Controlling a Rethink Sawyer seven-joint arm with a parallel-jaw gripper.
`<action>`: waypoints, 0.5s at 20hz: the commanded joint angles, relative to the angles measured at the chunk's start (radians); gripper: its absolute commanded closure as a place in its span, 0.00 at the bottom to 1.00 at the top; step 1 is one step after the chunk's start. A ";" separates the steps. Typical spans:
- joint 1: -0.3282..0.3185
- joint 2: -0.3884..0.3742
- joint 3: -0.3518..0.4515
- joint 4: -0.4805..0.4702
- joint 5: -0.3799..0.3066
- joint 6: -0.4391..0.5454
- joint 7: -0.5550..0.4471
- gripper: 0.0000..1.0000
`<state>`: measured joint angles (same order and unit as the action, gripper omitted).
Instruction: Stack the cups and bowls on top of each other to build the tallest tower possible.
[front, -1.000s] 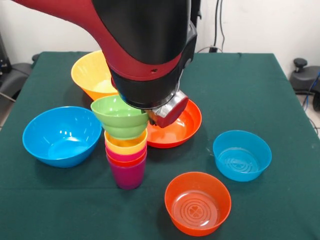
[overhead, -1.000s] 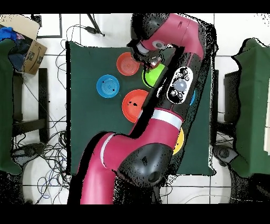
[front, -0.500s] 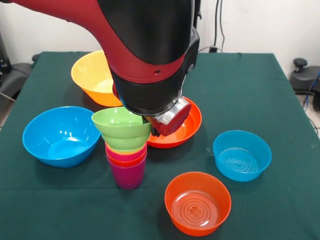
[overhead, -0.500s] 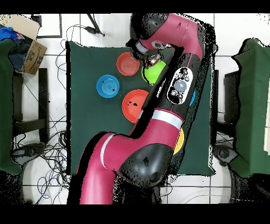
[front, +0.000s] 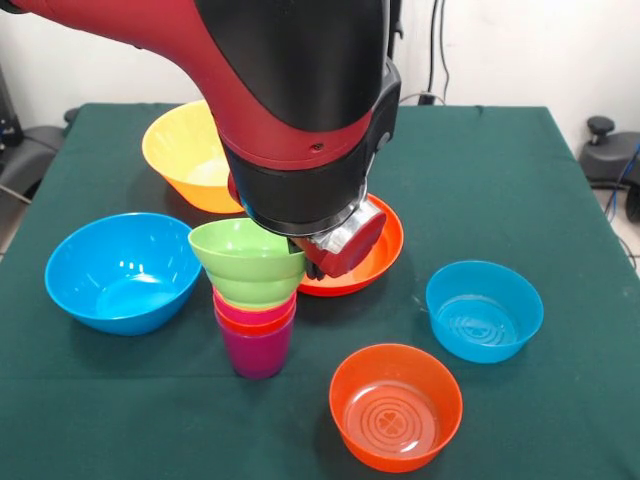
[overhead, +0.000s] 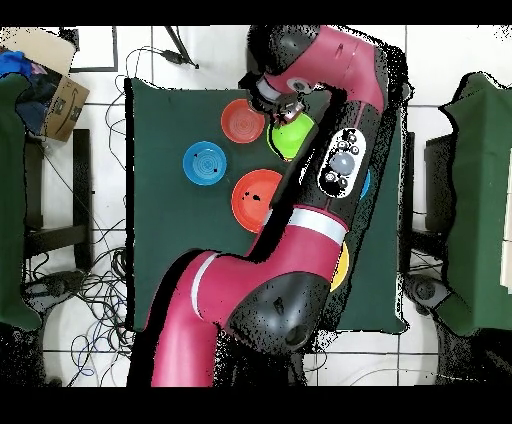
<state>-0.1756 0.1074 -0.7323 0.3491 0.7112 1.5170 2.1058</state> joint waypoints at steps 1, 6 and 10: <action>0.023 0.021 0.088 0.055 -0.081 0.012 -0.062 1.00; 0.022 0.029 0.076 0.047 -0.082 0.056 -0.057 1.00; 0.024 0.024 0.080 0.059 -0.087 0.051 -0.063 1.00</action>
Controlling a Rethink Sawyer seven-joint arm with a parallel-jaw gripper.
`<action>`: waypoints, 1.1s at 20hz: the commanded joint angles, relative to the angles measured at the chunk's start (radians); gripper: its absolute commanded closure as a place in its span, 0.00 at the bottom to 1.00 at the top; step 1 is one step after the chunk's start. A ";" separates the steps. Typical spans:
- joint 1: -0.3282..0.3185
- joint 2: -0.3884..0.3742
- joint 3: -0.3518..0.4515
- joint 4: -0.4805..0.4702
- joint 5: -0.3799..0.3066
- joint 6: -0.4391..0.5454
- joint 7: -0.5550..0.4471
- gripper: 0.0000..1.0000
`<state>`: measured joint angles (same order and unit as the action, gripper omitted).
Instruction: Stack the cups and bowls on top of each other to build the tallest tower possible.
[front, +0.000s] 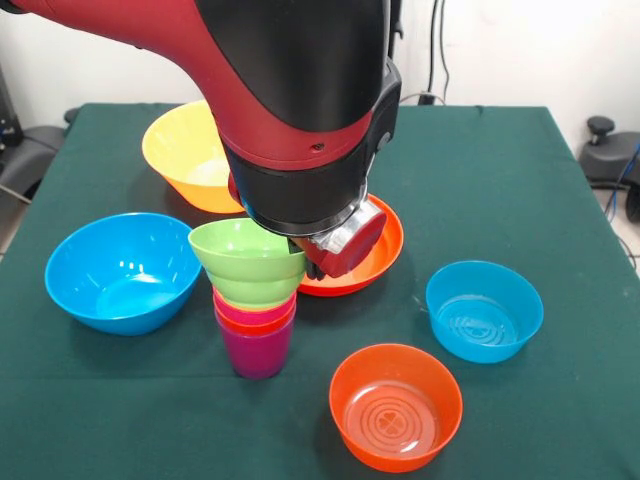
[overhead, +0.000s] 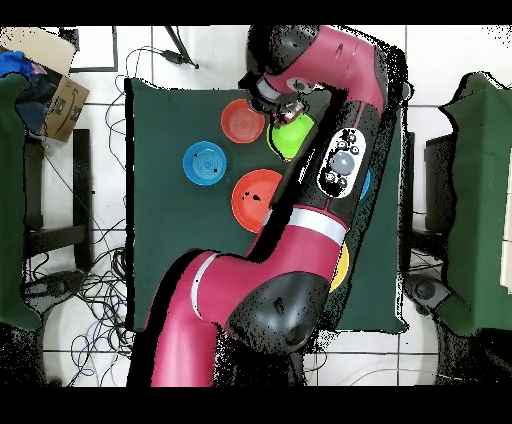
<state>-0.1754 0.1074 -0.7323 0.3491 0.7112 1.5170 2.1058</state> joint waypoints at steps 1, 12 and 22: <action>0.023 0.024 0.080 0.061 -0.090 0.048 -0.065 1.00; 0.008 0.025 0.056 0.036 -0.097 0.070 -0.077 1.00; 0.001 0.019 0.021 0.002 -0.088 0.126 -0.066 1.00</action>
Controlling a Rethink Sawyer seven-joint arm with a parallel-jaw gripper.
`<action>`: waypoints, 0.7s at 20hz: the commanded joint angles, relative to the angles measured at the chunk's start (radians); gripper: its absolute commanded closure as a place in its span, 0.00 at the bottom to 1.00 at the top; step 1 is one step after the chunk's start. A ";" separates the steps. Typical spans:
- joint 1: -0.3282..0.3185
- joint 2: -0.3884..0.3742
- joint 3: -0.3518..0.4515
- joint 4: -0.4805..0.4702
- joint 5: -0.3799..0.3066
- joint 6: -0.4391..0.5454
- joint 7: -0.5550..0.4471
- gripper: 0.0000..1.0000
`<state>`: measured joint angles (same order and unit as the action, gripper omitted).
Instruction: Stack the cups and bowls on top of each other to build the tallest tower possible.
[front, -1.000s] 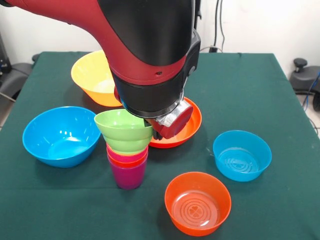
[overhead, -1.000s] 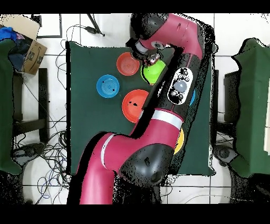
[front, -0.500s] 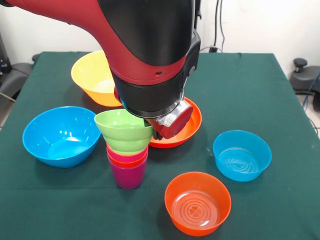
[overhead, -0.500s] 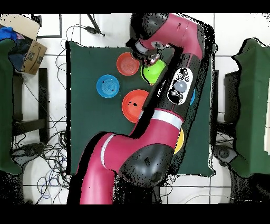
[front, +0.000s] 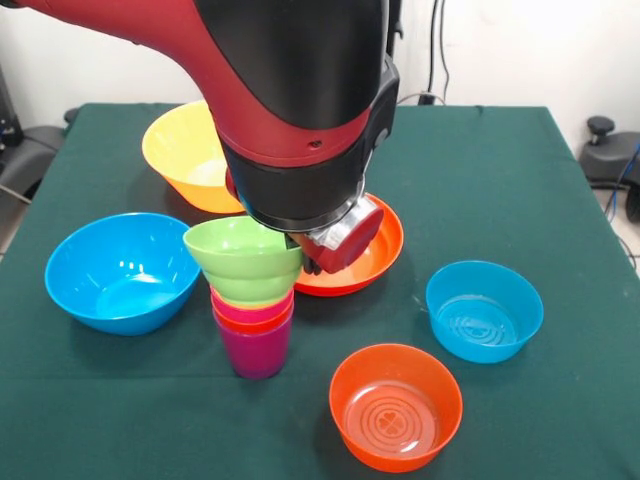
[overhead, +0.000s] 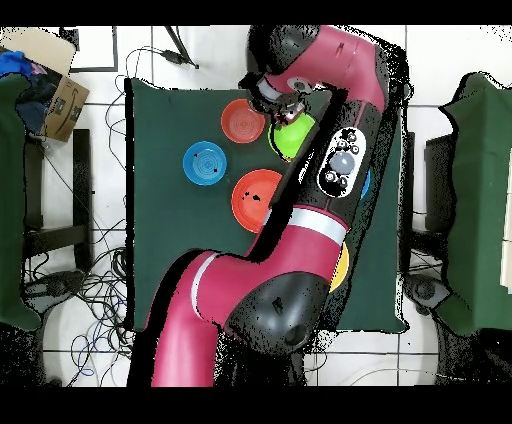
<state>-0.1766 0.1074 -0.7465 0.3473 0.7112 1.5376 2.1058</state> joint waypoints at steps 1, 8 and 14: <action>0.003 0.018 0.035 0.006 -0.089 0.102 -0.067 1.00; -0.009 0.026 0.017 -0.029 -0.073 0.141 -0.057 1.00; -0.008 0.029 0.025 -0.025 -0.076 0.135 -0.063 1.00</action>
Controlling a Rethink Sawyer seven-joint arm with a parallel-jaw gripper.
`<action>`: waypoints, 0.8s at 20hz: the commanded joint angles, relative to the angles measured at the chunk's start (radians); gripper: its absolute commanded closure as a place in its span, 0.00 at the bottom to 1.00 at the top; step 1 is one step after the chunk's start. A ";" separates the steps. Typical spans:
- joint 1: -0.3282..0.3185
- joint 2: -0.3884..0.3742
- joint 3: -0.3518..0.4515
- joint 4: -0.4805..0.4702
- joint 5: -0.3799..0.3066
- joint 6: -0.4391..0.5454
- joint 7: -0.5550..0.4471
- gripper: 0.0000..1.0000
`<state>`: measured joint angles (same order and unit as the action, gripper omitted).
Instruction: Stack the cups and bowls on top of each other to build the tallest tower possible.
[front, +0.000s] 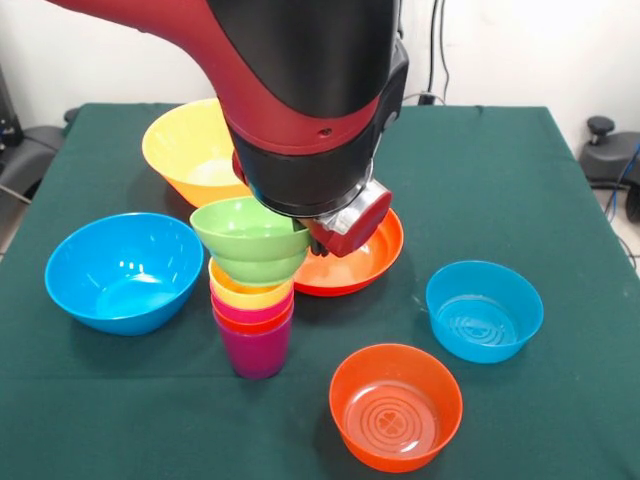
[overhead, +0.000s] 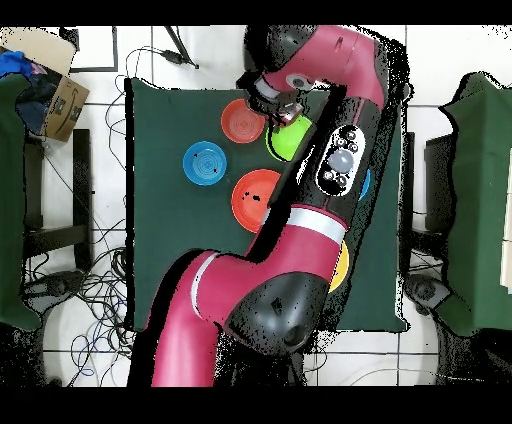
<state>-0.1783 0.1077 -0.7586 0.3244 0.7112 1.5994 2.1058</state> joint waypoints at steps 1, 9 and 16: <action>0.002 0.022 0.044 0.020 -0.090 0.071 -0.075 1.00; 0.021 0.013 0.055 0.079 -0.133 0.064 -0.114 1.00; 0.017 0.020 0.055 0.070 -0.155 0.092 -0.102 1.00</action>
<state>-0.1755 0.1072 -0.7586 0.3287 0.6551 1.6015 2.1058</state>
